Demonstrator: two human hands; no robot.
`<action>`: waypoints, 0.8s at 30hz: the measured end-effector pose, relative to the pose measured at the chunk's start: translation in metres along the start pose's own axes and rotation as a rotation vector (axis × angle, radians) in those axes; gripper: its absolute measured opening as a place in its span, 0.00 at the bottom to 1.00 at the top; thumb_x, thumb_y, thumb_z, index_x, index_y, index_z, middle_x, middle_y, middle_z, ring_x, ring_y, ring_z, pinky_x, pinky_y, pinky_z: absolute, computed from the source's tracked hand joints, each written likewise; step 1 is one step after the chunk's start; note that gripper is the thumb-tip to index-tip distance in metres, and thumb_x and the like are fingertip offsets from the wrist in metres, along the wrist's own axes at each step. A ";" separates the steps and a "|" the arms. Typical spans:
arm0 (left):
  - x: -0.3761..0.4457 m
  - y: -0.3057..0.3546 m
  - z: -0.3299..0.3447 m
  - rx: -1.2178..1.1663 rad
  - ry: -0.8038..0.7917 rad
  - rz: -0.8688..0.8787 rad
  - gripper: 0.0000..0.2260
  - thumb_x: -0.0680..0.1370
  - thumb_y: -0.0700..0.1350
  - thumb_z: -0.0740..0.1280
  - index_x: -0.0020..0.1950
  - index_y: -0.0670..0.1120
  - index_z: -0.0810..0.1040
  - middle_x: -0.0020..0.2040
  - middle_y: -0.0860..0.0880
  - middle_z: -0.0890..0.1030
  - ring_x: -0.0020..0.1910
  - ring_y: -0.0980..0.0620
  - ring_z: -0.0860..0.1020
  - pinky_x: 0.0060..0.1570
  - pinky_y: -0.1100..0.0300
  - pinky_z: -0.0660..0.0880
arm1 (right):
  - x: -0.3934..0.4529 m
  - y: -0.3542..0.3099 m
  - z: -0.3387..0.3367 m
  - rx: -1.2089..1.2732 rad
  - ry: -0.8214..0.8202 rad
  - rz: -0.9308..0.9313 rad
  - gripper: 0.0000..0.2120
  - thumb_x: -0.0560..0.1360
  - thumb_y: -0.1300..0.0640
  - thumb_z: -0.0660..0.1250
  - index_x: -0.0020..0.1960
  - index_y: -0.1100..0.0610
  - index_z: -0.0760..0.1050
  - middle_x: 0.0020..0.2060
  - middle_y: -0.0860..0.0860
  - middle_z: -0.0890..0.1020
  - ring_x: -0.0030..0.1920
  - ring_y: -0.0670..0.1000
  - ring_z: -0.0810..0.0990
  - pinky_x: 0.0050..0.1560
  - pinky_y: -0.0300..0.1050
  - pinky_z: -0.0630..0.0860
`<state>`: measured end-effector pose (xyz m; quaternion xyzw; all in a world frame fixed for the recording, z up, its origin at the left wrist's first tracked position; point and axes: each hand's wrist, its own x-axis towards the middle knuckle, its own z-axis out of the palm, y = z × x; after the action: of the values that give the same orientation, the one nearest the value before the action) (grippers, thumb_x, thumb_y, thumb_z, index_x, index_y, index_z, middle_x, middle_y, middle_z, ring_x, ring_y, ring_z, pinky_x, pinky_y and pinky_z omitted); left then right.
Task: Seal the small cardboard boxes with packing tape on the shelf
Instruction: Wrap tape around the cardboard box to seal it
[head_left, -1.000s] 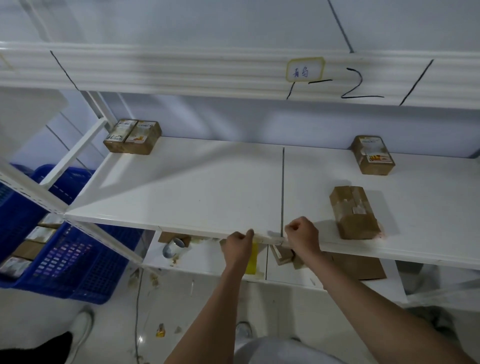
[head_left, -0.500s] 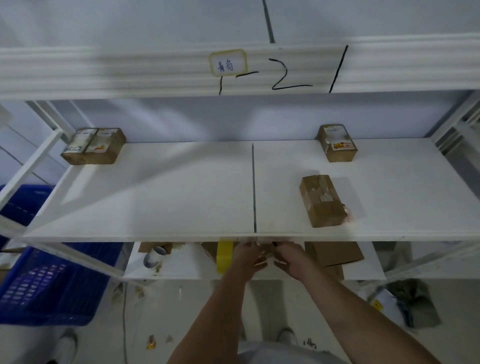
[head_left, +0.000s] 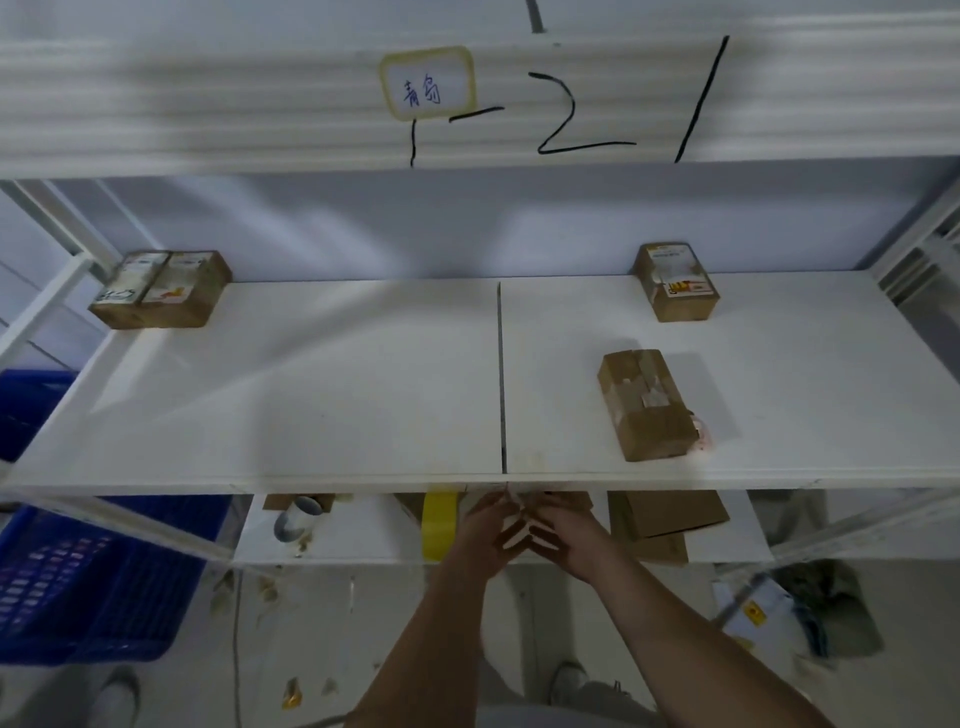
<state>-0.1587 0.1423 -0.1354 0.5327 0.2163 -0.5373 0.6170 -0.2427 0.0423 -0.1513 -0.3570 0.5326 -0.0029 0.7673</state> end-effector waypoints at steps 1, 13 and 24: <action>0.003 0.000 -0.001 0.035 0.005 -0.003 0.07 0.80 0.38 0.67 0.53 0.48 0.80 0.53 0.43 0.82 0.48 0.45 0.80 0.47 0.51 0.80 | 0.001 0.000 0.001 -0.021 0.018 -0.005 0.13 0.77 0.59 0.71 0.62 0.56 0.80 0.58 0.57 0.82 0.57 0.56 0.81 0.45 0.45 0.82; 0.004 0.006 0.003 0.238 0.081 0.011 0.04 0.79 0.40 0.69 0.45 0.42 0.79 0.41 0.46 0.81 0.41 0.49 0.80 0.39 0.57 0.76 | -0.009 -0.014 0.016 -0.084 0.163 -0.069 0.09 0.76 0.68 0.71 0.56 0.69 0.80 0.45 0.64 0.85 0.38 0.55 0.84 0.36 0.45 0.84; -0.017 0.011 0.002 0.373 -0.017 -0.075 0.12 0.79 0.50 0.69 0.49 0.41 0.79 0.47 0.43 0.78 0.43 0.45 0.78 0.43 0.52 0.81 | -0.046 -0.039 0.022 -0.241 0.242 0.049 0.05 0.77 0.67 0.68 0.52 0.67 0.78 0.37 0.59 0.79 0.35 0.54 0.77 0.37 0.47 0.78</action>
<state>-0.1556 0.1461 -0.1154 0.6247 0.1276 -0.5953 0.4889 -0.2297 0.0424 -0.0885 -0.4302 0.6263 0.0366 0.6491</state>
